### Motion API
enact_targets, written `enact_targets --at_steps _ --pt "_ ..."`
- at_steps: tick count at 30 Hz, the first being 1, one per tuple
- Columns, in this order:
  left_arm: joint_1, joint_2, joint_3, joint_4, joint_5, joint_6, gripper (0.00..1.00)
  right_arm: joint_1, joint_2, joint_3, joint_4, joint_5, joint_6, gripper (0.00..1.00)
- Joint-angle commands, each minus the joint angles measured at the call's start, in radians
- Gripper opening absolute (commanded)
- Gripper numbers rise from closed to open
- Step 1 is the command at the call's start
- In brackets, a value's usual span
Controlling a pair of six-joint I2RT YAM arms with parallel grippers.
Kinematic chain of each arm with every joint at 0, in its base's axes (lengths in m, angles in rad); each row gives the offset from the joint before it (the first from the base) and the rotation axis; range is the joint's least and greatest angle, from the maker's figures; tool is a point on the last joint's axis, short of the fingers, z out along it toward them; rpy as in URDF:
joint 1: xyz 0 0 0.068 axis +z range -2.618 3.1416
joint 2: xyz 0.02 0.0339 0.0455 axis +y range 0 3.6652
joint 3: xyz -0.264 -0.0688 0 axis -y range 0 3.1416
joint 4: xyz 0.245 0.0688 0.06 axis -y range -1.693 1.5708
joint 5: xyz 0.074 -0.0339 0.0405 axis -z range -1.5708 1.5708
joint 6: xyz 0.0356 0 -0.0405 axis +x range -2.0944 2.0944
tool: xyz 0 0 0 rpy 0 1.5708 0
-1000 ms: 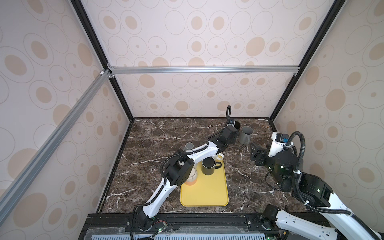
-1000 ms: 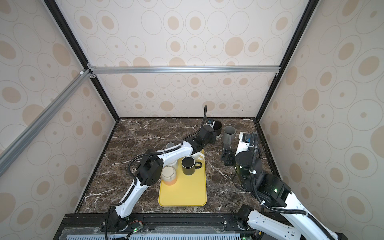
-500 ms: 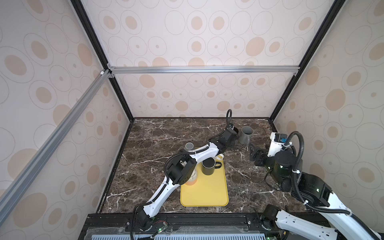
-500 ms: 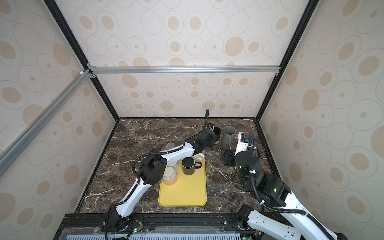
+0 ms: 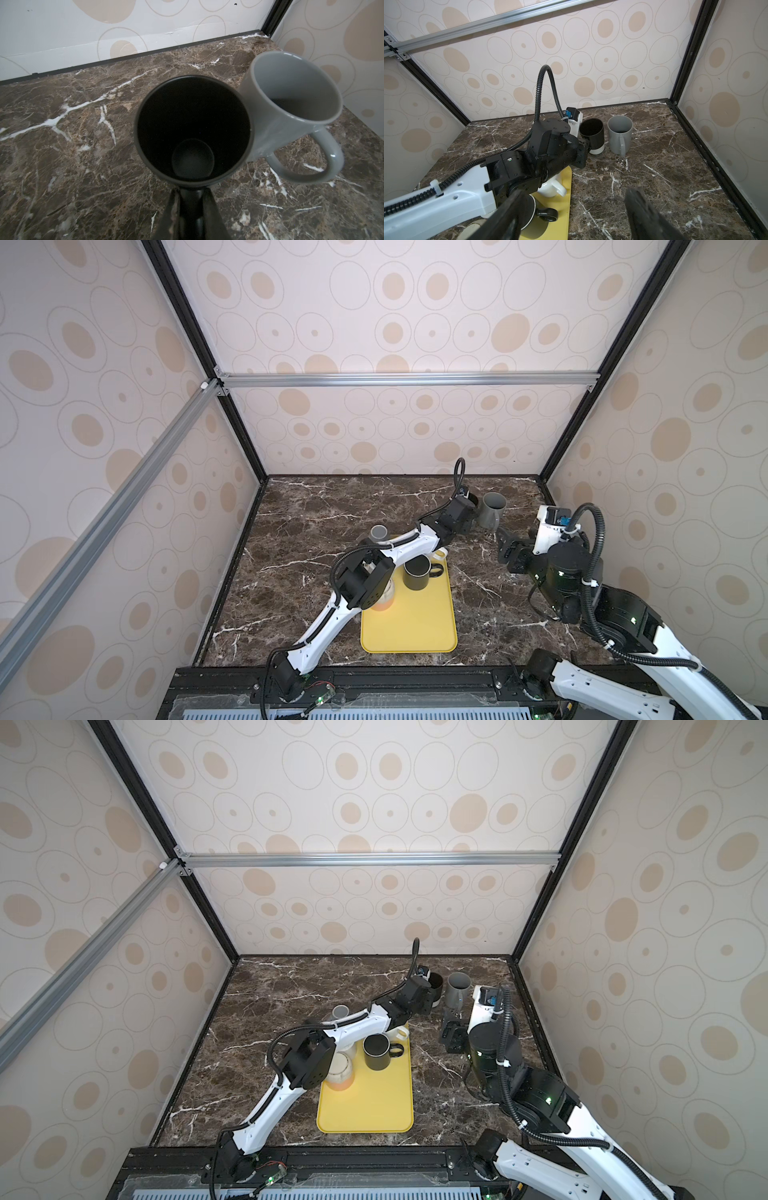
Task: Turn the mug right side up
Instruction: 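Lower the mug upright beside the grey mug beyond the tray with the left gripper, then release the mug and draw the left gripper back toward the tray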
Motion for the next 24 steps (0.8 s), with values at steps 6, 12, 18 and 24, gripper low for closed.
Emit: enact_targets --at_steps 6,12,18,24 --pt "-0.005 0.006 0.086 0.031 -0.050 0.034 0.20 -0.011 -0.015 -0.014 0.006 -0.002 -0.013 0.79" --pt "-0.011 0.000 0.086 0.036 -0.059 0.055 0.39 -0.014 -0.011 -0.014 0.015 -0.013 -0.018 0.79" --pt "-0.013 -0.025 0.063 0.034 -0.070 0.085 0.58 -0.016 0.001 -0.010 0.018 -0.032 -0.021 0.79" --pt "-0.015 -0.157 -0.047 0.077 -0.094 0.144 0.62 -0.016 0.025 0.021 0.000 -0.065 -0.030 0.78"
